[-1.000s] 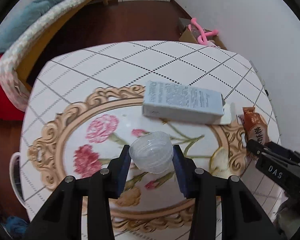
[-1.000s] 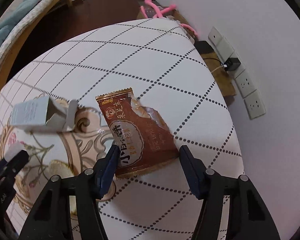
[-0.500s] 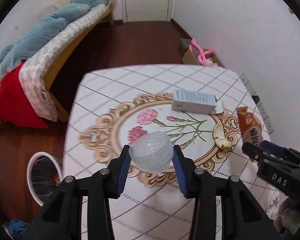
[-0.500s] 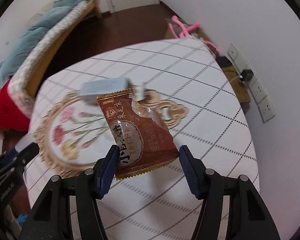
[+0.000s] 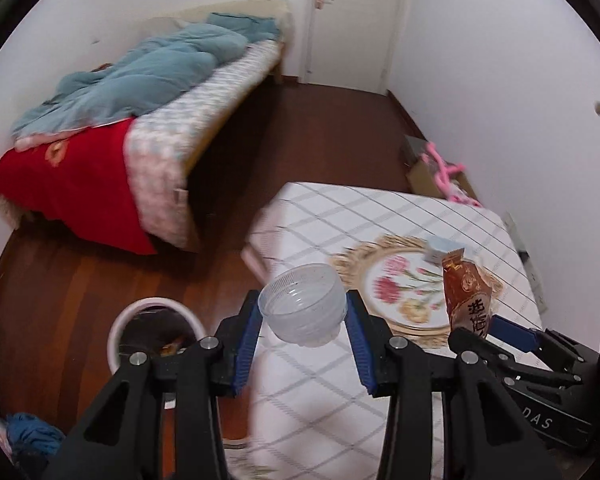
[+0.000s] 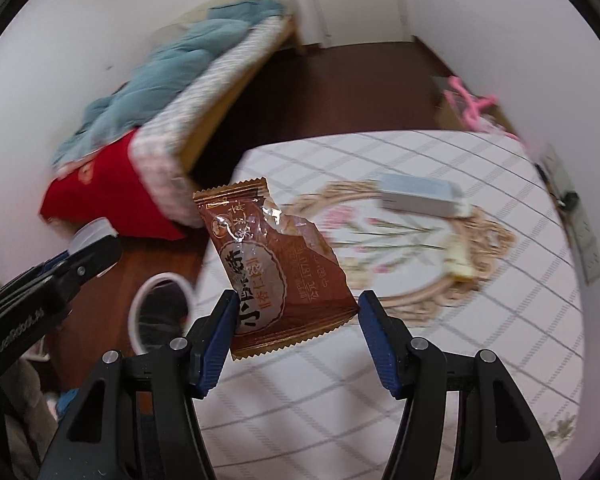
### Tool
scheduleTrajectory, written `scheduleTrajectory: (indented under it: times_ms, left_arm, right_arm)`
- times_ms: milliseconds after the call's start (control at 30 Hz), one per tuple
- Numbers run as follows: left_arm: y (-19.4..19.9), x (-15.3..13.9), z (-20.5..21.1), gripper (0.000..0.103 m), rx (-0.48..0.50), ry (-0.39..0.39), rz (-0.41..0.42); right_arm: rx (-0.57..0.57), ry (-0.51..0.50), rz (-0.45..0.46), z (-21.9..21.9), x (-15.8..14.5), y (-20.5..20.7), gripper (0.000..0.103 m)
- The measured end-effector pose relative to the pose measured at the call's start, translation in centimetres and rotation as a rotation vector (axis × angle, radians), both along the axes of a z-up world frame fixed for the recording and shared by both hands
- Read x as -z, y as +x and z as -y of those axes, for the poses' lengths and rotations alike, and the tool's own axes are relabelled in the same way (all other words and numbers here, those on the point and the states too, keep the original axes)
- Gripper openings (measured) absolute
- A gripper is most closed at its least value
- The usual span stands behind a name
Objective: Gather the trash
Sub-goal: 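Carry the cup and brown wrapper over the bin and release both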
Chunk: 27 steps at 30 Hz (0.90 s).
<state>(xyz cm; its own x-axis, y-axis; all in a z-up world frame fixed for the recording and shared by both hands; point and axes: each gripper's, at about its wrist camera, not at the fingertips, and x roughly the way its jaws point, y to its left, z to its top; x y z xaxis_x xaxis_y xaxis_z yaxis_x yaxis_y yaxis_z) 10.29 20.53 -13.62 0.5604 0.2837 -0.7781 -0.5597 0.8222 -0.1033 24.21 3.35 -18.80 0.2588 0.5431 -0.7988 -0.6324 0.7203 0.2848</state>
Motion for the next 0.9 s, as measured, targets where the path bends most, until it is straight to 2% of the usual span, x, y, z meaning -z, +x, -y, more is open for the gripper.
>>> scheduleTrajectory:
  times_ms: [167,333,567,733,900]
  left_arm:
    - [-4.8,0.4,-5.5,0.038,-0.102,-0.003,-0.011]
    - [-9.8,4.1,-12.4,0.038,-0.237,-0.073,-0.053]
    - [-13.6,12.6,-19.7,0.038,-0.376,-0.19,-0.174]
    - [-13.6,19.6,-23.1,0.038,-0.39,-0.243,-0.279]
    - [-13.1,24.3,-25.6,0.038,-0.403,-0.291,-0.343]
  right_arm:
    - [-0.113,0.036,-0.025,-7.5,-0.4,-3.9,0.063]
    - [-0.203,0.001,-0.069,-15.1,2.0,-7.1,0.063]
    - [-0.299,-0.132,-0.138,-25.0,9.5,-10.0,0.063]
    - [-0.336,-0.24,-0.16,-30.8,15.4,-11.1,0.063]
    - [-0.35,-0.333,-0.197,-34.9,21.2,-11.2,0.063]
